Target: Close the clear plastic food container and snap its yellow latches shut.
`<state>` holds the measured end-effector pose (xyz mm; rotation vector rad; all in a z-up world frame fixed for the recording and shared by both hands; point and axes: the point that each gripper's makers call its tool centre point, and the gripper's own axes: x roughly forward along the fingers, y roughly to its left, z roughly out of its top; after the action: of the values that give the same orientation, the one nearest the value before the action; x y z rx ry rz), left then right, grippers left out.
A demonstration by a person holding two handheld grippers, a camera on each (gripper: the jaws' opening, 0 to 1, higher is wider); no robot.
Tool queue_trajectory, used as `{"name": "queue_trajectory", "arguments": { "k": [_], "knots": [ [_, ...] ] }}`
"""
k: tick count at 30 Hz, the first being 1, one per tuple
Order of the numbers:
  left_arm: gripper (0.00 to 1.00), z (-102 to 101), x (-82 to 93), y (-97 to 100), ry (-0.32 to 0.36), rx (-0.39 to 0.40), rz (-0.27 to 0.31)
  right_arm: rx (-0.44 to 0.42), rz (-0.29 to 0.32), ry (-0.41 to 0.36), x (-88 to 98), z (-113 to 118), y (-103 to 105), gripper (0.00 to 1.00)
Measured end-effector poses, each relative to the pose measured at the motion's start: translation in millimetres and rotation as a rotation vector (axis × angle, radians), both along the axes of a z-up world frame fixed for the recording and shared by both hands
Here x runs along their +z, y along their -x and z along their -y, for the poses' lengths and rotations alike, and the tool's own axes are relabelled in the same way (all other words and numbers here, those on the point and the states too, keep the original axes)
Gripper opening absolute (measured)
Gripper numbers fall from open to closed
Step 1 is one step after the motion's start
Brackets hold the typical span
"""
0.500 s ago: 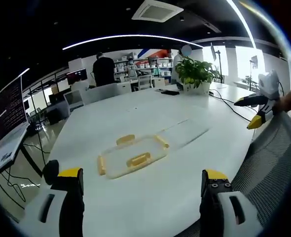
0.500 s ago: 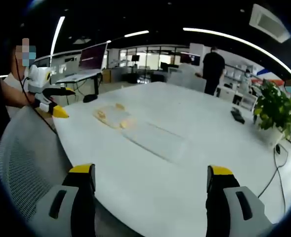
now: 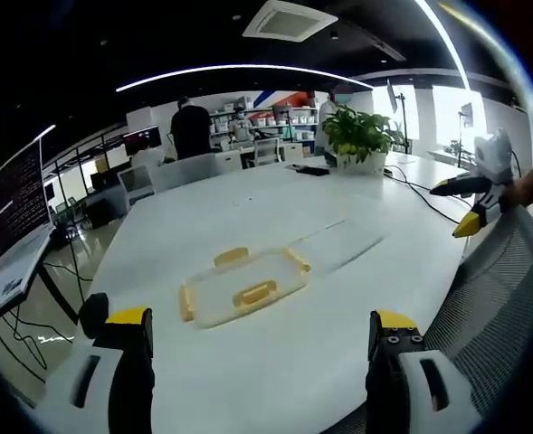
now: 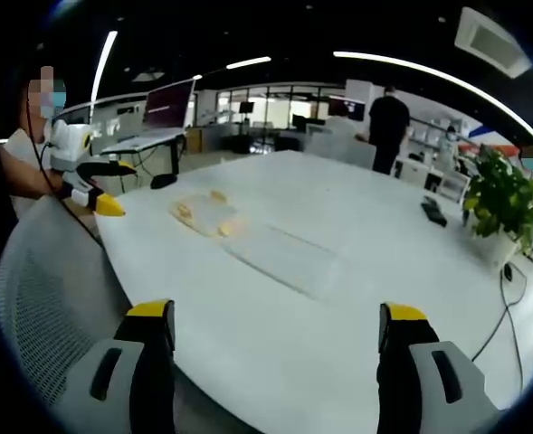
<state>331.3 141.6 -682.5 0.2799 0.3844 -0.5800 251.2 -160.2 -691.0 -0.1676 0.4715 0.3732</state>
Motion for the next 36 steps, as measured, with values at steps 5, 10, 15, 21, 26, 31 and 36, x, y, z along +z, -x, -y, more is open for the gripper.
{"name": "queue_trajectory", "arguments": {
  "k": [5, 10, 15, 21, 26, 31, 36],
  "knots": [
    [0.97, 0.4, 0.8, 0.7, 0.000, 0.000, 0.000, 0.000, 0.000, 0.000, 0.2, -0.2, 0.0, 0.92],
    [0.97, 1.0, 1.6, 1.4, 0.000, 0.000, 0.000, 0.000, 0.001, -0.001, 0.8, -0.2, 0.1, 0.92],
    [0.97, 2.4, 2.4, 2.3, -0.001, 0.000, -0.001, 0.000, 0.001, -0.002, 1.0, 0.9, 0.7, 0.92],
    [0.97, 3.0, 1.8, 2.9, -0.002, -0.001, -0.002, -0.003, 0.003, -0.004, 1.7, 1.7, 1.0, 0.92],
    [0.97, 3.1, 1.9, 2.8, 0.000, -0.001, -0.002, -0.004, 0.005, -0.004, 2.3, 2.1, 1.1, 0.92],
    [0.97, 2.8, 2.6, 2.5, 0.003, 0.002, 0.000, -0.005, 0.006, -0.004, 2.5, 2.6, 1.0, 0.92],
    [0.97, 2.0, 1.7, 1.8, 0.002, 0.000, 0.000, -0.007, 0.006, -0.003, 2.8, 3.1, 1.0, 0.92]
  ]
}}
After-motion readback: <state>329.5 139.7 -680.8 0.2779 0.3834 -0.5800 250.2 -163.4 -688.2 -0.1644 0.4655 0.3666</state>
